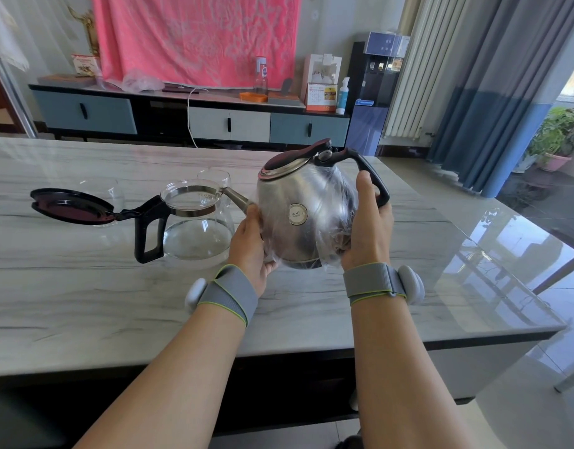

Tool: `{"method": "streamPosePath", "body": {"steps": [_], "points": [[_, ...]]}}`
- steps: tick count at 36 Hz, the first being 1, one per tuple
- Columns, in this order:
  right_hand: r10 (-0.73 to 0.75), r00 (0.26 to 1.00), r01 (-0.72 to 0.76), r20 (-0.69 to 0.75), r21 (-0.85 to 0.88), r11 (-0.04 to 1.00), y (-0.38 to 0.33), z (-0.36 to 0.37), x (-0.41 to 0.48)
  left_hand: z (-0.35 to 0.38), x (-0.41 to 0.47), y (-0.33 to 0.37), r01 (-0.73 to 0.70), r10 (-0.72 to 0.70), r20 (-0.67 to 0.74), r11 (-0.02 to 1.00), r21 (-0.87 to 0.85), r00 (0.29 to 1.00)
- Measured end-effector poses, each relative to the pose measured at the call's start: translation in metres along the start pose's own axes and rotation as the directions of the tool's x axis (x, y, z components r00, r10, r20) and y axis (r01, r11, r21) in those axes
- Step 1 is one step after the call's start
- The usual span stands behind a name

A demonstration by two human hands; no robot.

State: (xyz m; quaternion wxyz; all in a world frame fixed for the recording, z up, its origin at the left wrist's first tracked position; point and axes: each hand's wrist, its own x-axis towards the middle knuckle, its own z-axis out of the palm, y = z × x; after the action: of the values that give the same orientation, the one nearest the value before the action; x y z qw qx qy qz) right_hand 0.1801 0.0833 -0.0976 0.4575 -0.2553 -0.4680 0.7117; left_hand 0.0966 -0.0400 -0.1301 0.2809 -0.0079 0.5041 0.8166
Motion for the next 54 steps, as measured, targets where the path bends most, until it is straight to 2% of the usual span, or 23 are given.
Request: {"method": "streamPosePath", "body": {"steps": [54], "points": [[-0.013,1.000,0.013,-0.010,-0.021,1.000,-0.0037,0.0009,-0.0042,-0.0022,0.0022,-0.0008,-0.002,0.002,0.017,1.000,0.019,1.000]]}}
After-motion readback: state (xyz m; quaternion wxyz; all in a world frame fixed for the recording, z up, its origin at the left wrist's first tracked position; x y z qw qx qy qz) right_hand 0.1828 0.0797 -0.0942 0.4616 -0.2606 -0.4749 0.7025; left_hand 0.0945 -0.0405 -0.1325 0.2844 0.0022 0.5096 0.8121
